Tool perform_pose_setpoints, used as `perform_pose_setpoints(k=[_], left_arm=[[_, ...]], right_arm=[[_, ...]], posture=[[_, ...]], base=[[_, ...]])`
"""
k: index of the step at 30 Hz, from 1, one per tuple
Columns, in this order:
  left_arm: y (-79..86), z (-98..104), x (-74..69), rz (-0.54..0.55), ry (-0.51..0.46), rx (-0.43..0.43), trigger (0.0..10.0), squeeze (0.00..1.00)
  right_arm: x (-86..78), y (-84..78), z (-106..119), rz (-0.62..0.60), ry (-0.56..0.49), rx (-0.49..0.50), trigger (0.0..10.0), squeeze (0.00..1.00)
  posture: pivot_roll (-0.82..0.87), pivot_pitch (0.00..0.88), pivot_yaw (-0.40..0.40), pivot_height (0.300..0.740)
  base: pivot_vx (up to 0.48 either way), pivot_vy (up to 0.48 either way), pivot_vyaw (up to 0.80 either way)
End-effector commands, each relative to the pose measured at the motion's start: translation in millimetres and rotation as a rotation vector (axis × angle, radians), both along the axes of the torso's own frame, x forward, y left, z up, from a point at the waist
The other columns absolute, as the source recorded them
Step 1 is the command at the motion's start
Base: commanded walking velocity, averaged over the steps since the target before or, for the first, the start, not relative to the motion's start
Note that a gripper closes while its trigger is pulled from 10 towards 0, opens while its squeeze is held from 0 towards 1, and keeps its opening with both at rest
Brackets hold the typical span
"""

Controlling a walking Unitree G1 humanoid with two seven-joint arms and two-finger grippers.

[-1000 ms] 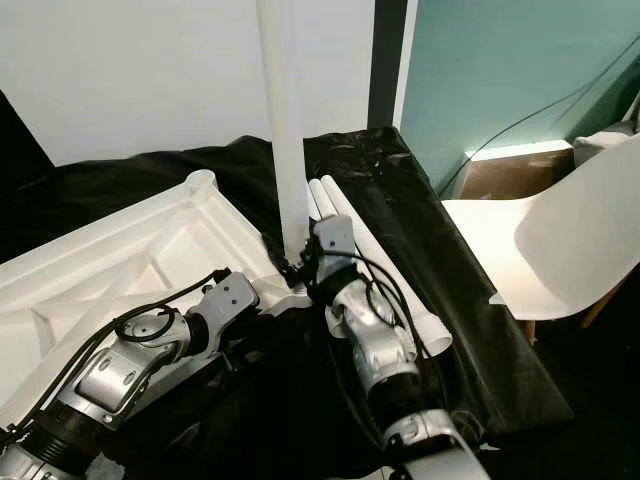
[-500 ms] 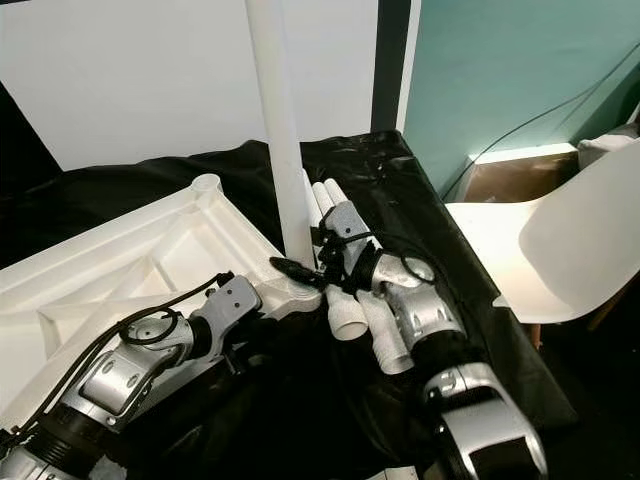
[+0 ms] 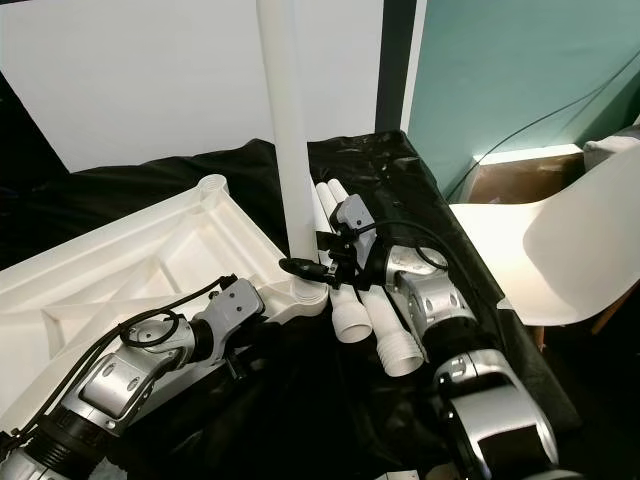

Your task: Building children table

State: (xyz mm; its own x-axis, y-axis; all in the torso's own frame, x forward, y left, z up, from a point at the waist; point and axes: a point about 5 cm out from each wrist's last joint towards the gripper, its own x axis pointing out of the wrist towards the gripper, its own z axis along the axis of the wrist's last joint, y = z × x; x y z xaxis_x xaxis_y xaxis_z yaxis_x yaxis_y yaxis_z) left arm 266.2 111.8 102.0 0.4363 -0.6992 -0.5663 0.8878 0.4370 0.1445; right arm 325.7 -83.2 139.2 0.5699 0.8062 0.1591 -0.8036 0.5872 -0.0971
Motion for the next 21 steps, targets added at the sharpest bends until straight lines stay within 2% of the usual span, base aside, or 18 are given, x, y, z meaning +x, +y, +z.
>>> perform_pose_setpoints(k=[1,2,3,6,9,11,17,19,20,21], left_arm=[[1.2,-34.3,-17.6,-0.037,0.174,0.074,10.0,0.00],[1.2,-34.3,-17.6,-0.037,0.174,0.074,10.0,0.00],[1.7,-34.1,-17.2,-0.035,0.174,0.074,10.0,0.00],[2.0,-34.0,-17.0,-0.034,0.174,0.074,10.0,0.00],[2.5,-34.6,-17.8,-0.037,0.176,0.079,10.0,0.00],[2.5,-34.7,-17.6,-0.037,0.176,0.079,10.0,0.00],[2.4,-34.7,-17.1,-0.037,0.175,0.080,10.0,0.00],[2.3,-35.2,-17.4,-0.036,0.175,0.081,10.0,0.00],[2.3,-35.4,-17.7,-0.036,0.175,0.080,10.0,0.00],[2.3,-35.4,-17.7,-0.036,0.175,0.080,10.0,0.00]], right_arm=[[0.5,3.5,7.2,-0.183,-0.014,0.148,0.0,0.00],[0.5,3.5,7.2,-0.183,-0.014,0.148,0.0,0.00],[-2.1,1.5,4.6,-0.256,-0.008,0.159,0.0,0.00],[-3.9,0.2,3.0,-0.300,-0.006,0.163,0.0,0.00],[6.5,-10.5,8.9,-0.561,0.005,0.211,0.0,0.00],[8.6,-11.0,11.6,-0.602,0.001,0.219,0.0,0.00],[7.0,-3.5,17.1,-0.600,-0.050,0.201,0.0,0.00],[-1.2,11.7,19.0,-0.530,-0.136,0.139,0.0,0.00],[-4.3,18.5,17.4,-0.492,-0.150,0.114,4.7,0.00],[-4.3,18.5,17.4,-0.492,-0.150,0.114,4.7,0.00]], posture=[[0.08,0.000,0.017,0.740],[0.08,0.000,0.017,0.740],[0.08,0.000,0.017,0.740],[0.08,0.000,0.017,0.740],[0.08,0.000,0.023,0.740],[0.08,0.000,0.023,0.740],[0.09,0.000,0.024,0.740],[0.09,0.000,0.020,0.740],[0.09,0.000,0.018,0.740],[0.09,0.000,0.018,0.740]], base=[[0.000,0.000,0.00],[0.000,0.000,0.00],[0.000,0.000,0.00],[0.000,0.000,0.00],[0.000,0.000,0.00],[0.000,0.000,0.00],[0.000,0.000,0.00],[0.000,0.000,0.00],[0.000,0.000,0.00],[0.000,0.000,0.00]])
